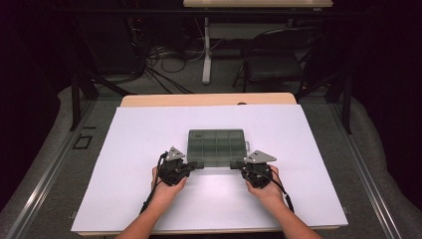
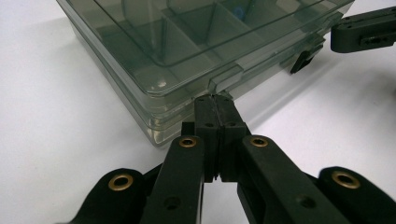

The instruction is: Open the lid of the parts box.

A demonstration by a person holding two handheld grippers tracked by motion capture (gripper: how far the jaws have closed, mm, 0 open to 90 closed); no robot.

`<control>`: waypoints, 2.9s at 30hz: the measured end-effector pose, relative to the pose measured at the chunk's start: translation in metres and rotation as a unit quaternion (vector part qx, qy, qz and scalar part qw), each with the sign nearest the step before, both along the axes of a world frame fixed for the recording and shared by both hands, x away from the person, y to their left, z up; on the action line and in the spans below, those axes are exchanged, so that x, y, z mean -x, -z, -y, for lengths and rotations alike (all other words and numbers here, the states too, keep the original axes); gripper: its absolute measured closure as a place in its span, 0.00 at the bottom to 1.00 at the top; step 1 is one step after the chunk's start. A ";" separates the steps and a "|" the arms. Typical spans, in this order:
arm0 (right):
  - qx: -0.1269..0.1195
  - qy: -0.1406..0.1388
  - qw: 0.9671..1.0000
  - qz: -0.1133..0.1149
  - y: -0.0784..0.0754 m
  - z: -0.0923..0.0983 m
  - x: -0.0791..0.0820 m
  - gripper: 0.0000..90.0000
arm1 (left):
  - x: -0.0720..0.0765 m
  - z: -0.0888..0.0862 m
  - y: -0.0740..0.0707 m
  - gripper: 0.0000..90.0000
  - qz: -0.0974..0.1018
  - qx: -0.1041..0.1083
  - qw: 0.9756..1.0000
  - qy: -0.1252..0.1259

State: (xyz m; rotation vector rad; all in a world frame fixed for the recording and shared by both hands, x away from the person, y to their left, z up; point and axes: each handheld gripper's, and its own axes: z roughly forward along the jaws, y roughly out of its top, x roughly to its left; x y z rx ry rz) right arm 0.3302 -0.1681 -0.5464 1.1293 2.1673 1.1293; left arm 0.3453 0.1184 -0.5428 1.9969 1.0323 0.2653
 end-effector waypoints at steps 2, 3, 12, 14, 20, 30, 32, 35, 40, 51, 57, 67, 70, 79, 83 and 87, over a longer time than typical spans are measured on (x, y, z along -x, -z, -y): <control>-0.001 0.002 1.000 0.004 -0.003 0.001 0.000 1.00 | 0.000 -0.002 -0.002 1.00 -0.002 0.012 1.000 -0.006; -0.001 0.002 1.000 0.004 -0.003 0.001 0.000 1.00 | 0.000 -0.002 -0.002 1.00 -0.002 0.012 1.000 -0.006; -0.018 0.023 1.000 0.010 -0.013 0.013 -0.004 1.00 | -0.002 -0.006 -0.012 0.99 0.007 0.019 1.000 -0.018; -0.028 0.026 0.999 0.006 -0.016 0.015 -0.006 1.00 | -0.004 -0.006 -0.016 0.99 0.008 0.023 0.999 -0.025; -0.033 0.029 0.999 0.011 -0.024 0.014 -0.009 1.00 | -0.009 -0.006 -0.026 0.99 0.012 0.025 0.999 -0.029; -0.043 0.034 0.998 0.014 -0.042 0.012 -0.025 1.00 | -0.026 -0.001 -0.046 1.00 0.015 0.028 0.999 -0.033; -0.045 0.038 0.998 0.015 -0.049 0.011 -0.032 1.00 | -0.033 0.000 -0.052 1.00 0.015 0.034 0.999 -0.037; -0.052 0.043 0.998 0.012 -0.059 0.011 -0.042 1.00 | -0.039 0.000 -0.060 1.00 0.020 0.029 0.999 -0.037; -0.053 0.049 0.997 0.013 -0.074 0.010 -0.055 1.00 | -0.054 0.001 -0.073 1.00 0.017 0.037 0.998 -0.045; -0.049 0.057 0.997 0.019 -0.088 0.006 -0.073 1.00 | -0.071 0.005 -0.087 1.00 0.022 0.034 0.998 -0.058; -0.051 0.061 0.997 0.020 -0.089 0.006 -0.076 1.00 | -0.075 0.005 -0.087 1.00 0.020 0.034 0.997 -0.063; -0.058 0.053 0.997 0.019 -0.088 0.008 -0.073 0.96 | -0.077 0.004 -0.087 1.00 0.024 0.033 0.997 -0.069; -0.049 0.047 0.997 0.032 -0.087 0.010 -0.065 0.93 | -0.078 0.003 -0.087 1.00 0.024 0.034 0.997 -0.070; -0.054 0.065 0.996 0.039 -0.072 0.027 -0.065 0.79 | -0.080 0.003 -0.089 1.00 0.023 0.036 0.996 -0.076; -0.055 0.071 0.995 0.045 -0.067 0.030 -0.073 0.78 | -0.082 0.003 -0.090 1.00 0.023 0.035 0.996 -0.074; -0.049 0.076 0.995 0.044 -0.059 0.028 -0.083 0.78 | -0.083 0.003 -0.089 1.00 0.024 0.037 0.996 -0.076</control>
